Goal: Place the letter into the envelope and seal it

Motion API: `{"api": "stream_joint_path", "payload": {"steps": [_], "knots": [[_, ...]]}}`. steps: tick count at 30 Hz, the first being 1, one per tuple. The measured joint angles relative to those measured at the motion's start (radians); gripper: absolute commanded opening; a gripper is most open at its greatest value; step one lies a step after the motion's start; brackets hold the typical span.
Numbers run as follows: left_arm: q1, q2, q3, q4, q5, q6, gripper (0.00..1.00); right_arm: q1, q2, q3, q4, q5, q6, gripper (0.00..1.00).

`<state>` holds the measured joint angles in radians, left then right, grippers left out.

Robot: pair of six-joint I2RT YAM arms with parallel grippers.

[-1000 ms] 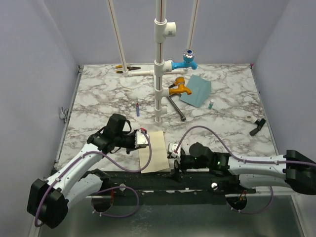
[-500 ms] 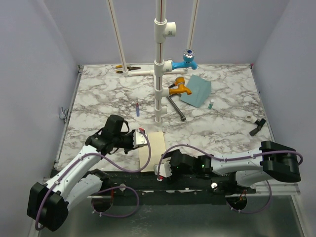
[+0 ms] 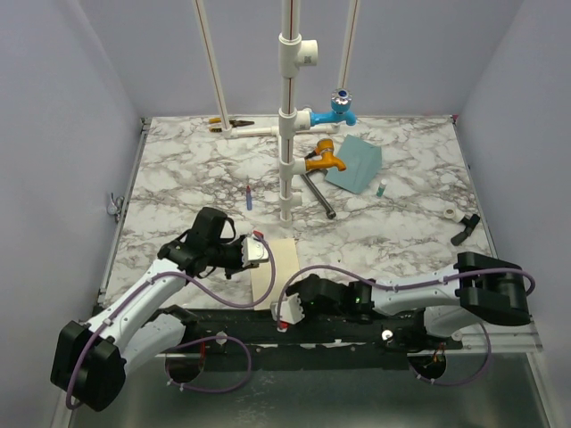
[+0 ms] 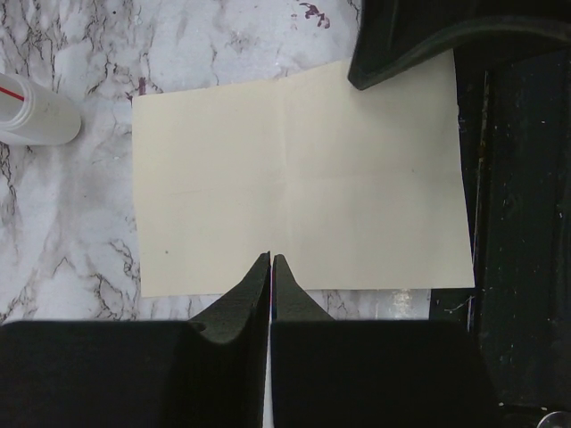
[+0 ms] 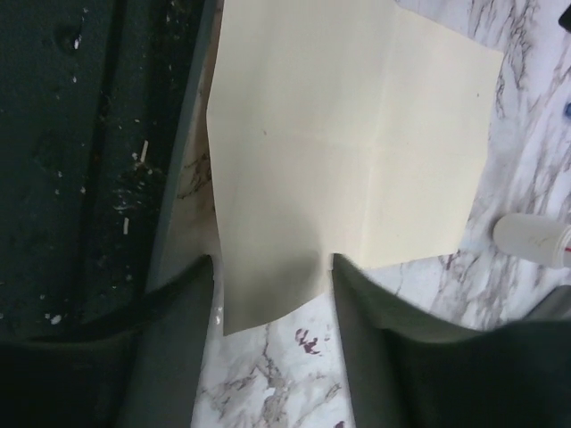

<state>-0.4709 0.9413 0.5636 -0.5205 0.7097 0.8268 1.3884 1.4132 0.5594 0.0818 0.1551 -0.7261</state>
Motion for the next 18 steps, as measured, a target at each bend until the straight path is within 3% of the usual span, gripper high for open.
{"api": "stream_joint_path", "payload": {"steps": [3,7,12,18], "knots": [[0.0,-0.001,0.0,0.0,0.0,0.0,0.0,0.0,0.029,0.004,0.011,0.016,-0.007,0.21],[0.0,-0.014,0.0,-0.004,0.0,-0.001,0.0,0.0,0.042,0.026,0.005,0.035,0.065,0.01],[0.007,-0.083,0.007,-0.04,0.0,0.001,0.08,-0.002,0.022,0.109,-0.045,-0.011,0.268,0.01],[0.019,-0.091,0.087,-0.118,0.012,0.01,0.32,-0.064,-0.01,0.192,-0.127,-0.195,0.599,0.01]]}}
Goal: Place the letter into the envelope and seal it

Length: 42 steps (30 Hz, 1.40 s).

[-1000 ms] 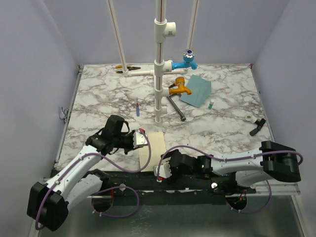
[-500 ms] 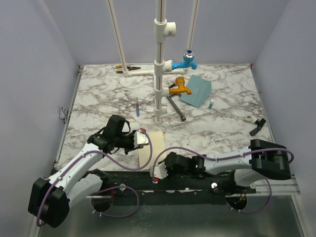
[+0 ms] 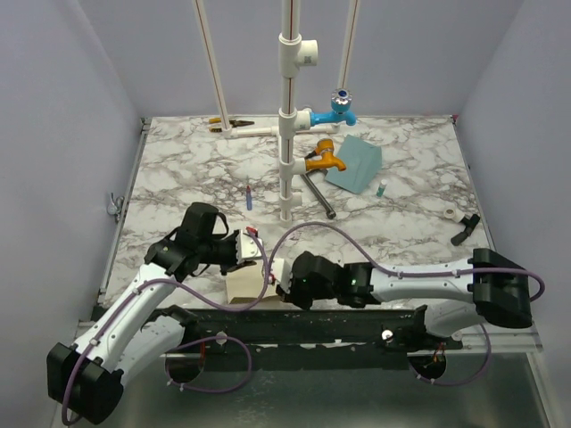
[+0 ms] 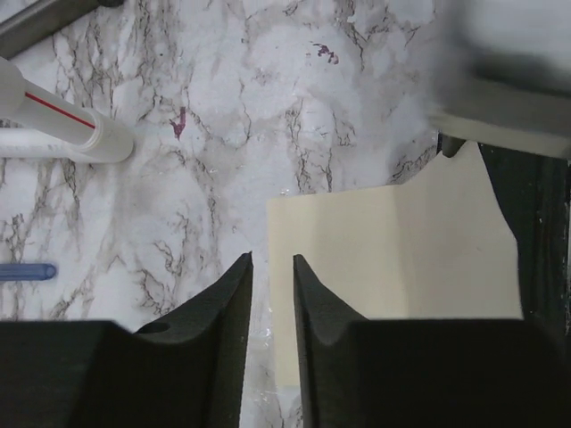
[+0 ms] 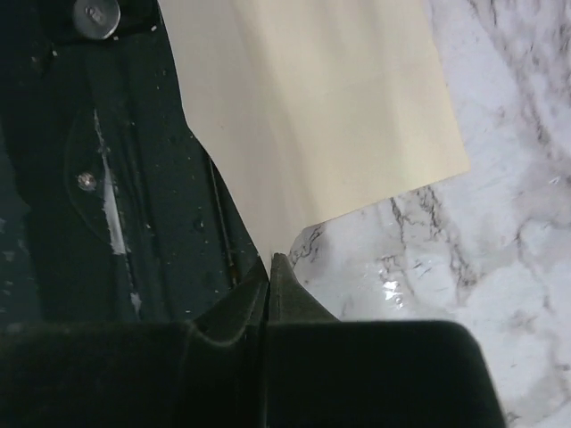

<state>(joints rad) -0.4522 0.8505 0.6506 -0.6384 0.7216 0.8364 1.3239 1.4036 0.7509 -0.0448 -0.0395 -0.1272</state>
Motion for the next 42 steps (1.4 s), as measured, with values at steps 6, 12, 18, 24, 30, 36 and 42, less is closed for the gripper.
{"api": "stream_joint_path", "payload": {"steps": [6,12,18,24,30,36,42], "knots": [[0.001,-0.001,0.032,-0.039,0.012,0.011,0.48,-0.167,0.001,0.006,-0.019,-0.184,0.298,0.01],[0.001,-0.01,0.032,-0.053,0.013,0.022,0.55,-0.261,0.115,0.033,0.003,-0.301,0.477,0.01],[0.001,-0.039,0.001,-0.069,0.002,0.102,0.61,-0.313,0.276,0.082,0.049,-0.415,0.636,0.01],[0.002,-0.034,-0.011,-0.116,-0.019,0.185,0.99,-0.354,0.316,0.082,0.089,-0.433,0.748,0.01],[-0.019,-0.008,-0.05,-0.137,-0.045,0.375,0.99,-0.375,0.357,0.083,0.14,-0.451,0.793,0.15],[-0.053,0.043,-0.166,-0.061,-0.137,0.465,0.86,-0.388,0.37,0.087,0.121,-0.448,0.787,0.45],[-0.143,0.081,-0.201,0.035,-0.214,0.469,0.83,-0.386,0.324,0.108,0.04,-0.383,0.761,0.58]]}}
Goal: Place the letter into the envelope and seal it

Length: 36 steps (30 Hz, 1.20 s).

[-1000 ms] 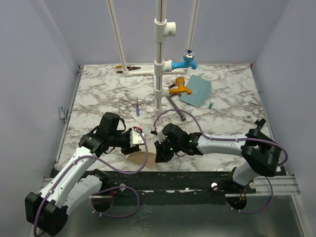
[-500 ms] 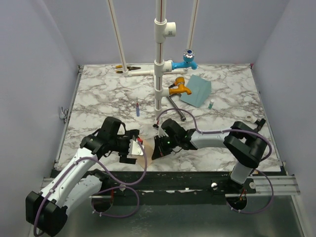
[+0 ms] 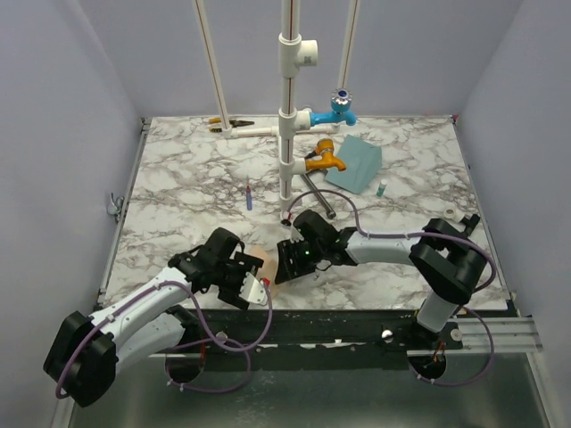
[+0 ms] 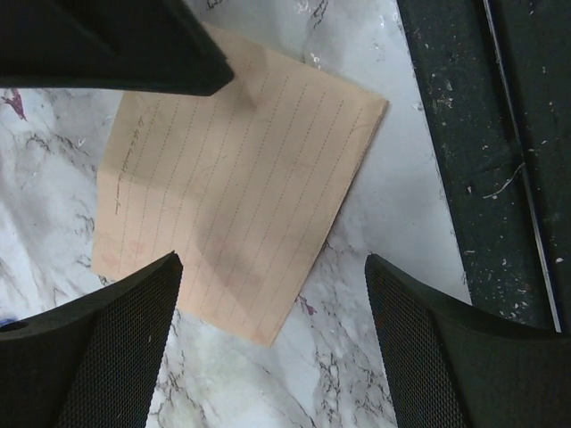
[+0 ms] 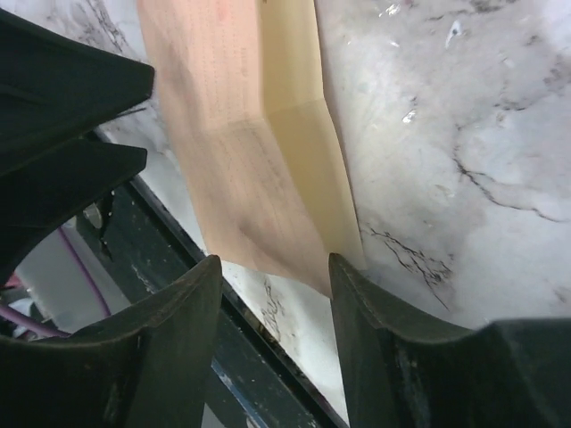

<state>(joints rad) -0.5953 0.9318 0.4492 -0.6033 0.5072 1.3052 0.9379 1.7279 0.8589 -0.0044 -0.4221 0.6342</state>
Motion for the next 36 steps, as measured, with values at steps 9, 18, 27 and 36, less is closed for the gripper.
{"api": "stream_joint_path", "payload": {"steps": [9,18,27,36], "knots": [[-0.107,0.023,-0.035,0.099,-0.101,-0.035,0.78,0.011,-0.091,0.036,-0.109,0.18,-0.026,0.79],[-0.127,0.04,-0.045,0.165,-0.131,-0.036,0.75,0.01,0.027,0.071,-0.019,0.199,-0.025,0.5],[-0.173,-0.078,-0.175,0.36,-0.187,-0.027,0.66,0.01,0.068,0.029,0.121,0.077,0.012,0.35],[-0.212,-0.102,-0.203,0.438,-0.278,-0.098,0.76,0.005,0.067,-0.021,0.158,0.015,0.055,0.14]]}}
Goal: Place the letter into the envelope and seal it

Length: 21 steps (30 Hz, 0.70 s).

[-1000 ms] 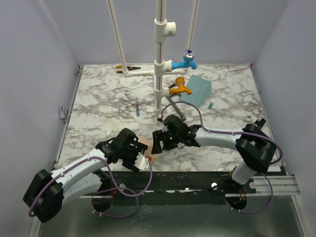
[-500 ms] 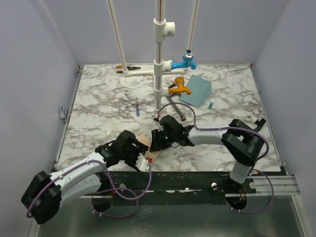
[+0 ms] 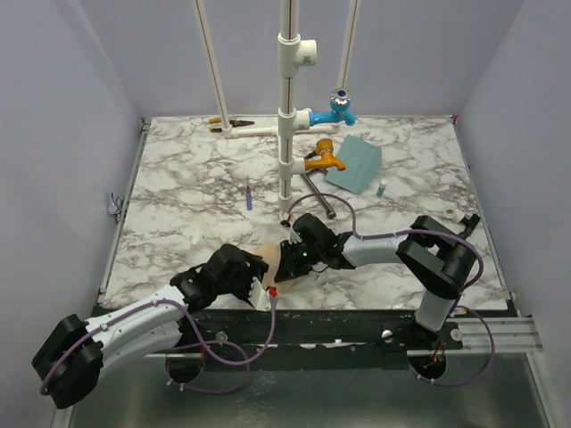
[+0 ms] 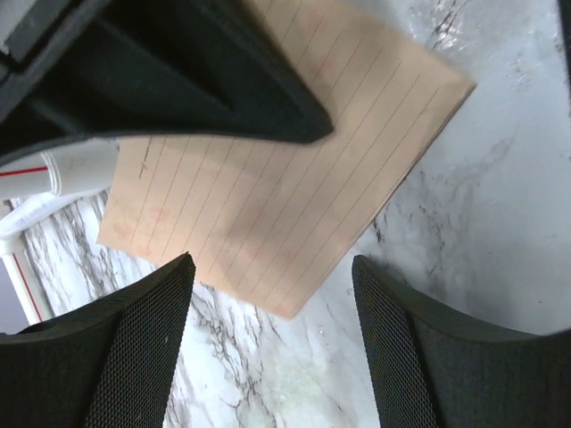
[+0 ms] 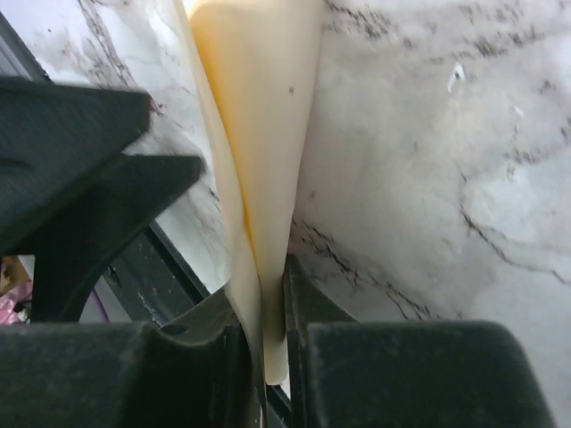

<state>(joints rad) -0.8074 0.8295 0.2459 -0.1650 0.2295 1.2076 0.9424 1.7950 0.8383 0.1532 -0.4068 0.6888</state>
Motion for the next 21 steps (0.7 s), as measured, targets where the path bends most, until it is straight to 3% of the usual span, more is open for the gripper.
{"api": "stream_joint_path", "payload": {"steps": [5,11,21], "knots": [[0.0,-0.024,0.011,-0.053,-0.021,-0.027,0.82,0.0,-0.054,-0.027,-0.051,0.001,-0.019,0.06],[0.033,-0.08,0.153,-0.22,-0.028,-0.233,0.99,0.0,-0.223,-0.041,-0.111,0.008,-0.09,0.03],[0.218,-0.082,0.704,-0.523,0.149,-0.68,0.99,0.001,-0.681,-0.125,-0.082,0.013,-0.195,0.02]]}}
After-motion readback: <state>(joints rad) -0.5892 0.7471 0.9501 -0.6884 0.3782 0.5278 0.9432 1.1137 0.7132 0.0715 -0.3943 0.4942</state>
